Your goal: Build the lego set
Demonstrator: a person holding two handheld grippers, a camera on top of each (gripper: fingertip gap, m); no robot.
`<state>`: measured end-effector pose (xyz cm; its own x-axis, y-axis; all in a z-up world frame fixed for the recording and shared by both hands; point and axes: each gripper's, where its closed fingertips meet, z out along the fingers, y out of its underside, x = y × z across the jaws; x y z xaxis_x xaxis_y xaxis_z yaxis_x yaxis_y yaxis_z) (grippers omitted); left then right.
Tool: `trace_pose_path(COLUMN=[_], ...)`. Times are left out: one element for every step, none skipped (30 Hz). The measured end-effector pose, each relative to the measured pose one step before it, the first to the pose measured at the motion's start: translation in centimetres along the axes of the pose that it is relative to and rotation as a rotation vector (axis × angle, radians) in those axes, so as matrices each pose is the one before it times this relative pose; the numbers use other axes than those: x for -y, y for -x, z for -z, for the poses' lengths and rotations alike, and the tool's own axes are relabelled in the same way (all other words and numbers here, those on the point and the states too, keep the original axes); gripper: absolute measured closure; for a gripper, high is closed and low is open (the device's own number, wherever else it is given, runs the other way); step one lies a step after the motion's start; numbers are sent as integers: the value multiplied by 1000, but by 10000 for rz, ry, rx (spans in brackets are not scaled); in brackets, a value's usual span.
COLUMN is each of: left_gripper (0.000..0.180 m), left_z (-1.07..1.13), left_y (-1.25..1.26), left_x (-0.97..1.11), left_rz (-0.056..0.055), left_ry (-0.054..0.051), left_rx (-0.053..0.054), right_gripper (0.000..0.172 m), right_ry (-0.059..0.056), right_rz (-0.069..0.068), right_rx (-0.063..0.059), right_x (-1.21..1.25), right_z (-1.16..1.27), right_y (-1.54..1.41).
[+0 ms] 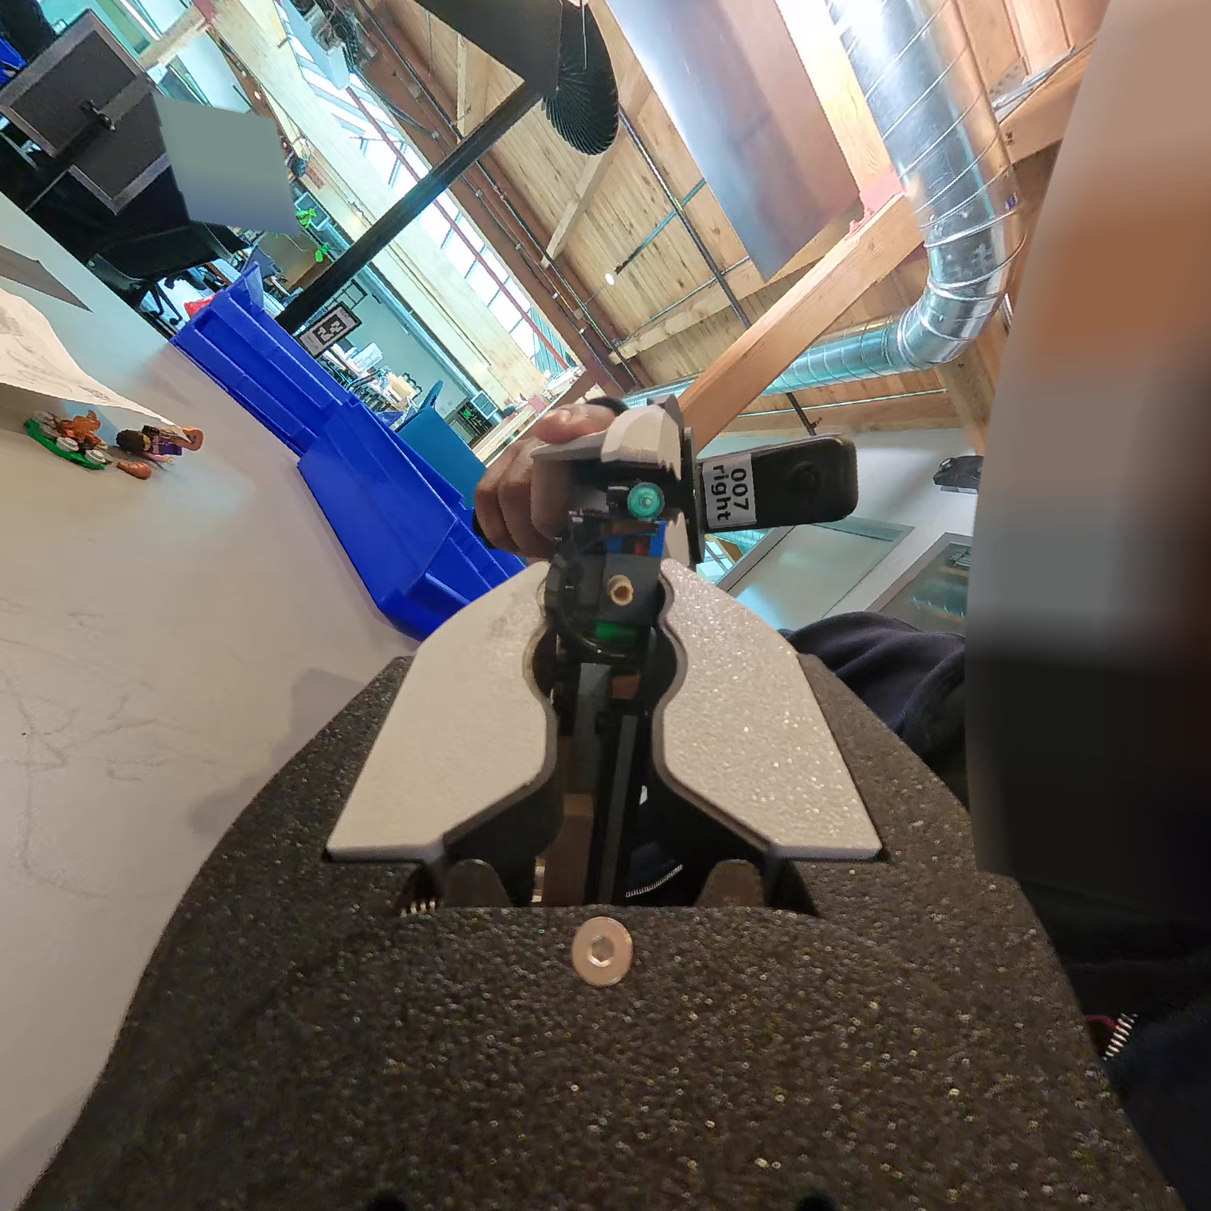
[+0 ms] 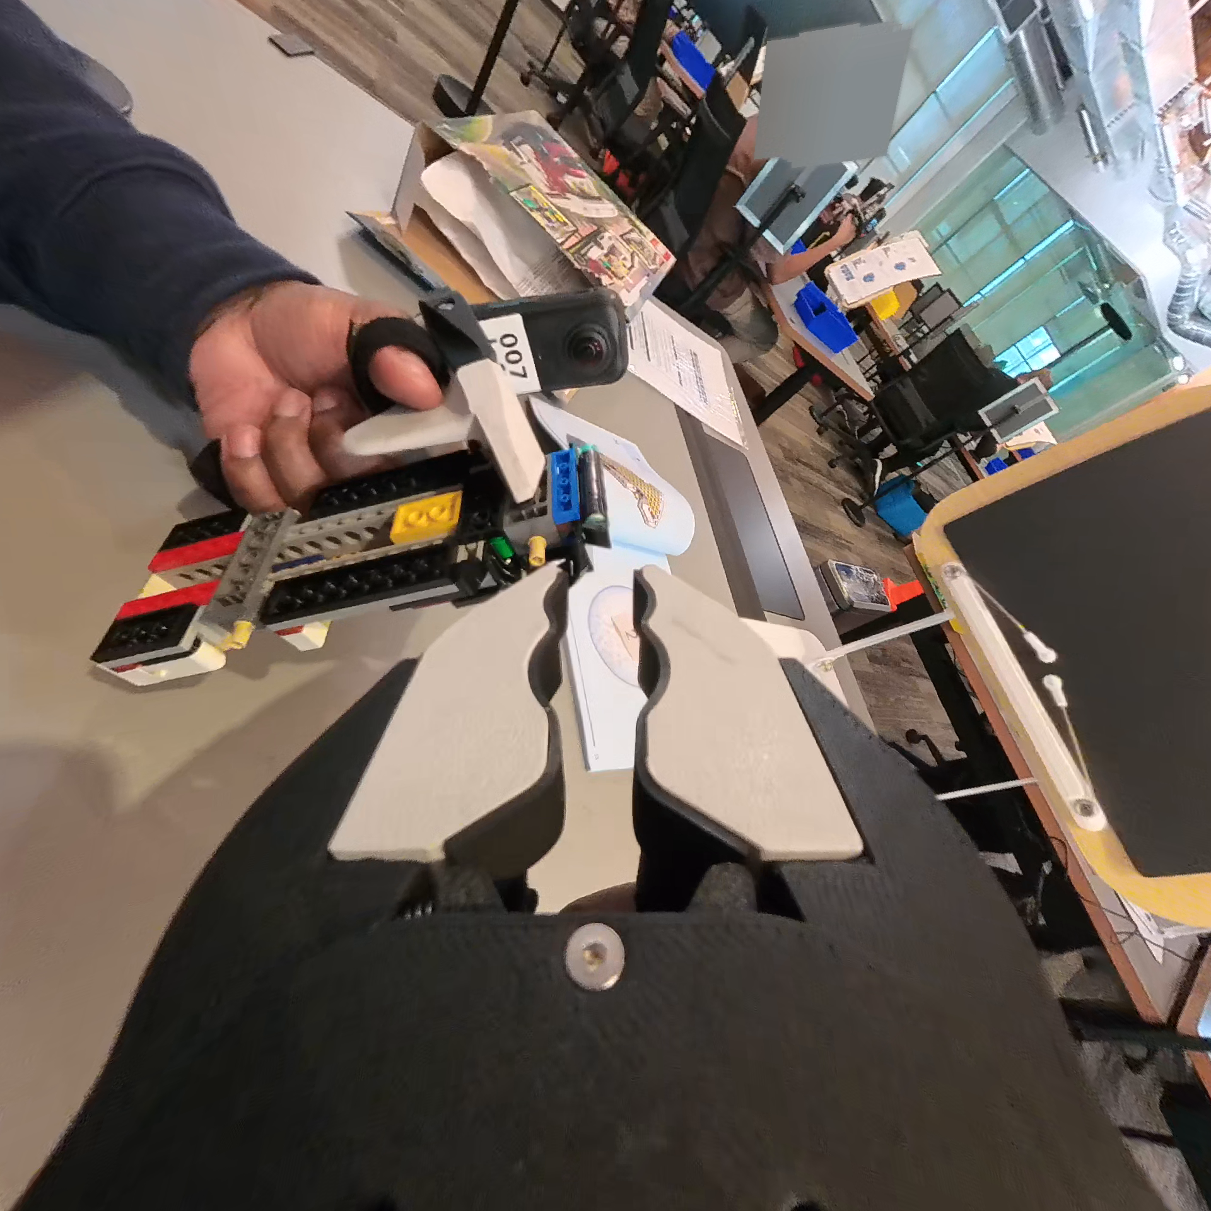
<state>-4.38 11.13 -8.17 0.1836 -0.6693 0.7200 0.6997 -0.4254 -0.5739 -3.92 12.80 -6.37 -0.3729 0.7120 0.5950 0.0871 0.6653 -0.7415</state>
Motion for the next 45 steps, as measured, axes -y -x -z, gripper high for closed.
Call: trace_pose_path(left_gripper=[155, 155, 155, 155, 155, 155, 155, 155, 155, 155, 155, 155, 155, 155, 155, 155, 155, 155, 155, 155, 155, 155, 155, 155, 155, 155, 155, 155, 155, 155, 155, 155, 155, 155, 155, 155, 155, 155, 155, 155, 155, 155, 155, 155, 155], left_z=[9, -4, -11, -29, -46, -47, -67, -68, -77, -83, -83, -96, -91, -77, -22, 50, 86, 103, 101, 76, 60, 36, 1, -2, -23, -31, -27, -32, -27, -1, 23, 35, 59, 70, 57, 34, 31, 27, 23, 25, 14, 15, 12, 5, -3], left_y=[-18, -53, -71, -76, -42, -15, 11, 6, -1, -28, -74, -122, -158, -151, -168, -179, -164, 5, 69, -33, -122, -194, -183, -171, -153, -137, -189, -191, -131, -135, -121, -125, -90, -92, -99, -55, -12, -2, 24, 19, 23, 17, 9, 12, 30], left_x=[34, 30, 27, -12, -55, -106, -145, -167, -135, -117, -143, -197, -145, -62, 106, 176, 179, 140, 106, 100, 103, 83, 27, -25, -117, -161, -153, -101, -37, 38, 62, 91, 131, 139, 136, 74, 34, 15, -1, 4, 6, 18, 18, 23, 3], left_rz=[3, 9, 25, 34, 17, -29, -105, -189, -296, -429, -528, -630, -753, -822, -781, -665, -597, -508, -398, -302, -224, -197, -196, -207, -221, -233, -250, -235, -186, -133, -104, -99, -98, -96, -97, -93, -79, -52, -21, 11, 27, 41, 41, 44, 44], left_ry=[-13, -12, -24, -4, 24, 63, 105, 135, 145, 158, 213, 269, 250, 200, 94, 43, 22, 2, 3, -23, -48, -46, -16, 23, 80, 121, 120, 88, 42, -14, -34, -45, -70, -74, -57, -8, 12, 10, 4, -9, -19, -28, -35, -32, -12], left_rx=[6, -21, -36, -41, -25, 12, 56, 97, 143, 185, 202, 199, 229, 262, 234, 160, 103, 159, 147, 46, -38, -93, -76, -63, -56, -46, -68, -56, -31, -40, -50, -55, -35, -36, -39, -16, 7, 13, 13, 1, -3, -5, -11, -2, 4], right_gripper=[153, 154, 154, 154, 155, 155, 155, 155, 155, 155, 155, 155, 155, 155, 155, 155, 155, 155, 155, 156, 156, 156, 156, 156, 156, 156, 156, 157, 157, 159, 160, 160, 161, 162, 163, 164, 164, 164, 164, 164, 164, 164, 163, 163, 163], right_ry=[47, 21, 1, -15, -23, -29, -45, -57, -83, -144, -162, -139, -99, -74, -72, -93, -86, -68, -61, -25, 30, 32, -19, -52, -60, -39, 15, 39, 34, 44, 54, 53, 53, 42, 22, 1, 2, 8, 0, 0, 0, -4, -12, -12, 5], right_rz=[-74, -117, -116, -82, -87, -142, -206, -244, -234, -180, -136, -107, -75, -40, -18, -28, -38, -12, 13, 10, -7, 7, 27, 12, -3, 8, 16, 26, 24, 13, 30, 54, 64, 44, 17, 11, 31, 51, 42, 15, 3, 11, 18, 7, -3], right_rx=[-101, -33, 14, 23, 36, 68, 115, 132, 121, 113, 104, 71, 23, 11, 34, 32, 66, 79, 59, 62, 69, 51, 62, 127, 136, 77, 30, 38, 90, 94, 72, 50, 36, 46, 54, 35, 15, -13, -12, 9, 3, -23, -21, -18, -15], right_x=[-201, -158, -100, -35, 24, 69, 116, 141, 170, 268, 292, 295, 243, 205, 178, 186, 176, 117, 89, 35, -40, -41, 56, 141, 180, 171, 73, 17, -3, -12, -24, -23, -27, -23, 14, 47, 53, 43, 42, 32, 28, 19, 35, 16, -5], right_z=[1, -19, -60, -67, -53, -24, 3, 23, 66, 117, 146, 146, 134, 105, 97, 112, 101, 60, 34, -31, -84, -110, -65, -39, -5, 2, -20, -28, -31, -17, -14, 2, 6, 9, 9, 17, 2, -2, 2, 2, -19, -12, -14, -9, -30], right_y=[-1, 94, 146, 107, 63, 14, 9, -1, -3, 50, 92, 96, 51, 61, 113, 119, 179, 215, 209, 192, 172, 125, 144, 238, 249, 177, 109, 115, 200, 200, 183, 148, 115, 102, 92, 54, 40, 0, -7, 20, -4, -41, -29, -28, -39])
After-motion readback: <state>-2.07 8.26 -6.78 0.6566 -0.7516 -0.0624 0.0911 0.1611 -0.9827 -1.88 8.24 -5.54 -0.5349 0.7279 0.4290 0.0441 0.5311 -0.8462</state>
